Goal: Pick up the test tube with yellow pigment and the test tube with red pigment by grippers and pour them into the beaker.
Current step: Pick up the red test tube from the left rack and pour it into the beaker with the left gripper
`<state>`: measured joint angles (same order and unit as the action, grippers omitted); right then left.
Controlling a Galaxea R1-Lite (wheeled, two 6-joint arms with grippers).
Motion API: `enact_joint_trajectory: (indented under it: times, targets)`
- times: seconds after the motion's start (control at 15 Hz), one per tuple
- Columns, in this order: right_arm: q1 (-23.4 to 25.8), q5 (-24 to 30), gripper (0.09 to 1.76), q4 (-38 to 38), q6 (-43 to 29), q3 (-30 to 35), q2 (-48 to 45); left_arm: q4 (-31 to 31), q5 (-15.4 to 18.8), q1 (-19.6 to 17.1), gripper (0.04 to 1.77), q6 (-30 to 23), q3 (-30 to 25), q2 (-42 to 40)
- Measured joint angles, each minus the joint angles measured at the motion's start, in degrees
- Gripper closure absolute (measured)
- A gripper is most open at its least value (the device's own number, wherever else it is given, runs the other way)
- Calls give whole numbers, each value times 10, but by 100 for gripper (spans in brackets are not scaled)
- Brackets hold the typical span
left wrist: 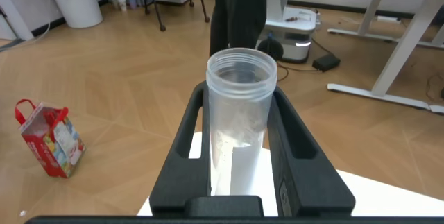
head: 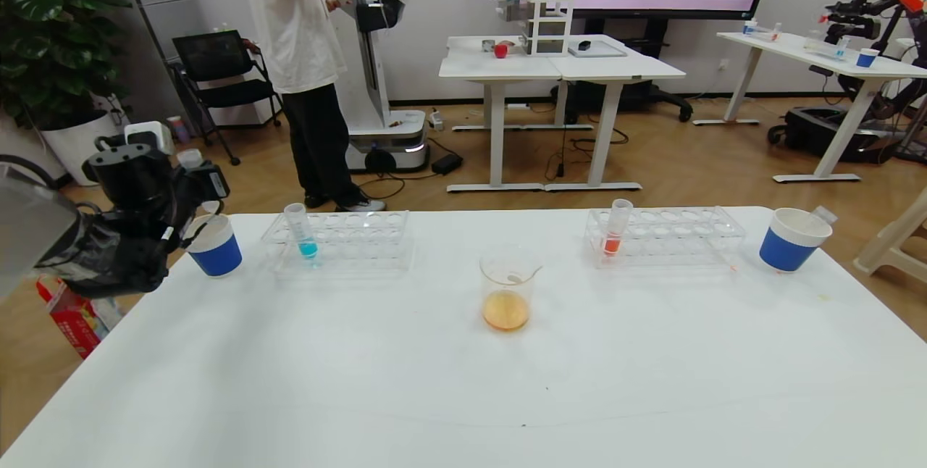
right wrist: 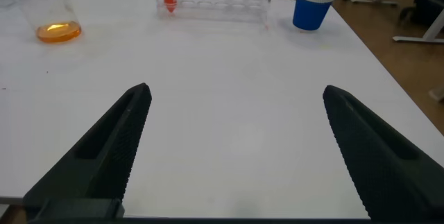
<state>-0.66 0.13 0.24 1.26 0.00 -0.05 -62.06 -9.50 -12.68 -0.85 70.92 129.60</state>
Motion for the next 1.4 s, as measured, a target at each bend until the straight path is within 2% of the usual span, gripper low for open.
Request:
enact_joint_trajectory:
  times: [0.2,0.73,1.13,1.4]
  targets:
    - [0,0,12,0,0,0,0,-26,0,-2,131,-1,-4,30]
    - [0,0,12,0,0,0,0,-25,0,-12,131,-1,-6,38]
    - [0,0,12,0,0,0,0,-21,1,-15,131,-4,-5,6]
    - [0,0,12,0,0,0,0,-11,4,-16,131,-7,-35,-31]
